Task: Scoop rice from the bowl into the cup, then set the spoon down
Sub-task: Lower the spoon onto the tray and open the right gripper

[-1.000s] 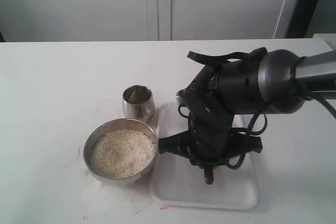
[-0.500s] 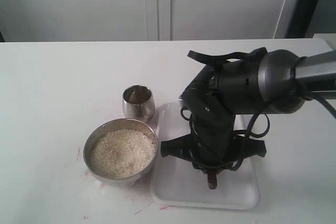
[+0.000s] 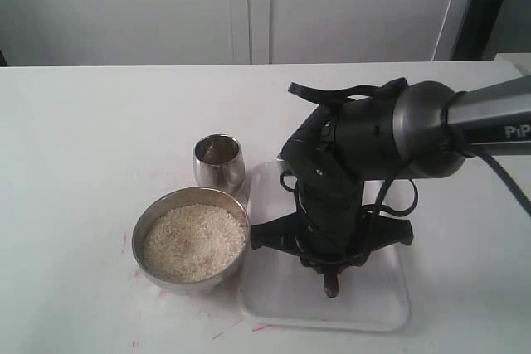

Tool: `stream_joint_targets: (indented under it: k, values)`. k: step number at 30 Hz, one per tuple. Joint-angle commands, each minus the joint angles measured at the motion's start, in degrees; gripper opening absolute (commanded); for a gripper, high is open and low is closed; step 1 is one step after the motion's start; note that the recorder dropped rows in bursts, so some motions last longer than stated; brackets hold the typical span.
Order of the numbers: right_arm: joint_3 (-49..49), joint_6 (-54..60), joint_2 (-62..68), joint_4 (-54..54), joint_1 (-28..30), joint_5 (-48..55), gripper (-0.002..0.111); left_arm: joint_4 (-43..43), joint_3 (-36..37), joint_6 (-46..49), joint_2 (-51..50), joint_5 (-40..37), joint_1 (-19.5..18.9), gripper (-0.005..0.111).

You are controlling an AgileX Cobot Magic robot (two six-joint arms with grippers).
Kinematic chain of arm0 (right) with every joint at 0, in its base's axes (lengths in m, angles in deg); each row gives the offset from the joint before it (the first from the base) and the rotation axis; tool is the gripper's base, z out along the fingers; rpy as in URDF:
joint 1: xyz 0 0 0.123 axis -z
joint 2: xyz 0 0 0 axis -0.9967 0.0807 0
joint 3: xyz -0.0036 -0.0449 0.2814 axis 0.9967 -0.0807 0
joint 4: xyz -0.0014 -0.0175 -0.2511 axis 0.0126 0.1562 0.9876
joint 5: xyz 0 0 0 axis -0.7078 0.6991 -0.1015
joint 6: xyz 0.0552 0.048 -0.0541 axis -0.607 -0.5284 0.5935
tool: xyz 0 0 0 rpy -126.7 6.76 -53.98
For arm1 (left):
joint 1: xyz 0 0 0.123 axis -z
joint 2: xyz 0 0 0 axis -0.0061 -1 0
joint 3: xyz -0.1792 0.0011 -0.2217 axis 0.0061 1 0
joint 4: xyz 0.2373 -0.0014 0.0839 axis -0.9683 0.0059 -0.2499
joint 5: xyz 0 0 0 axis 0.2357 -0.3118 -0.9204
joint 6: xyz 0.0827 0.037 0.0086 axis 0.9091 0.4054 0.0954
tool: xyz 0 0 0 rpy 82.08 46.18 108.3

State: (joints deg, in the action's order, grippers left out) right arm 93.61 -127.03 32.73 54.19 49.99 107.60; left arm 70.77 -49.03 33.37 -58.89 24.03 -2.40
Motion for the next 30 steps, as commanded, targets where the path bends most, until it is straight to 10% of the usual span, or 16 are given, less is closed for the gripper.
stream_joint_targets:
  k: [1,30]
  values:
    - [0.66,1.31,0.18,-0.03,0.56,-0.20,0.000,0.64,-0.33,-0.08,0.05,0.34,0.06,0.014]
    - [0.66,1.31,3.31,1.35,1.08,-1.57,0.007,0.64,-0.33,-0.08,0.05,0.34,0.06,0.014]
